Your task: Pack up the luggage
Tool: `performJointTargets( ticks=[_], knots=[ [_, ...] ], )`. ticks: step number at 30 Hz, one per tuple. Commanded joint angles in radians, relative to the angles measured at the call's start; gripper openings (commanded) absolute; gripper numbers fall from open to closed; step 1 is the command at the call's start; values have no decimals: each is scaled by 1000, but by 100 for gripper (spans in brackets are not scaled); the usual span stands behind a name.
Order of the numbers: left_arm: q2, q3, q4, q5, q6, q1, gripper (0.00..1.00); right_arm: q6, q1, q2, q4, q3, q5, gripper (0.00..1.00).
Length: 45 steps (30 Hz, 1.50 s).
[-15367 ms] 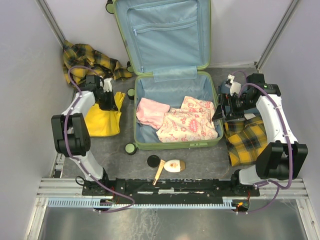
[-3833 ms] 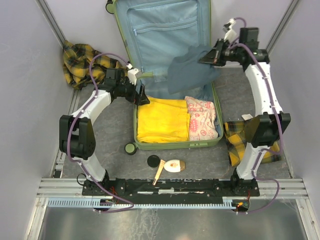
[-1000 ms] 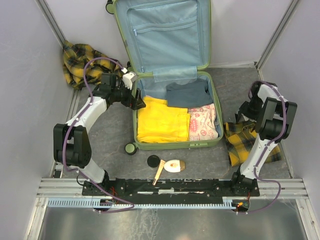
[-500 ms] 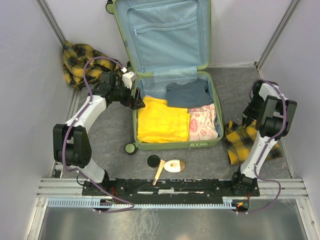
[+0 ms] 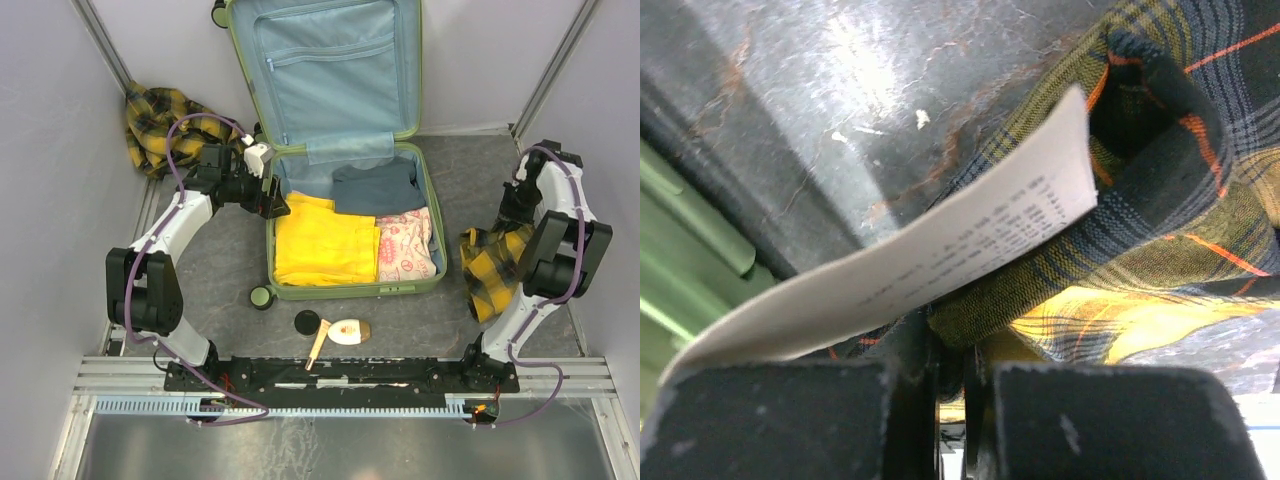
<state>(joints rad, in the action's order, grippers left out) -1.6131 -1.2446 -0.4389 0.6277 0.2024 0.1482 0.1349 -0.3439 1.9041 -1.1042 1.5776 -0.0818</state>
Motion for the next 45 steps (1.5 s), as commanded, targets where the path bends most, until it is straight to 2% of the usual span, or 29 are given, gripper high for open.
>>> performJointTargets(
  ticks=[1,7,16,24,35,45],
  knots=[
    [11,-14,40,23,30,1,100,-162,-15,-86,-53,85,-108,1],
    [24,-3,60,29,18,1,100,-280,-12,-153,-149,211,-269,2],
    [41,23,91,32,3,0,100,-332,49,-210,-175,344,-352,2],
    [60,38,101,23,-2,-5,99,-372,269,-224,-150,445,-318,2],
    [112,75,82,1,-1,-18,99,-253,595,-120,4,444,-199,2],
    [170,114,57,-8,2,-44,99,-196,748,12,155,434,-154,2]
  ],
)
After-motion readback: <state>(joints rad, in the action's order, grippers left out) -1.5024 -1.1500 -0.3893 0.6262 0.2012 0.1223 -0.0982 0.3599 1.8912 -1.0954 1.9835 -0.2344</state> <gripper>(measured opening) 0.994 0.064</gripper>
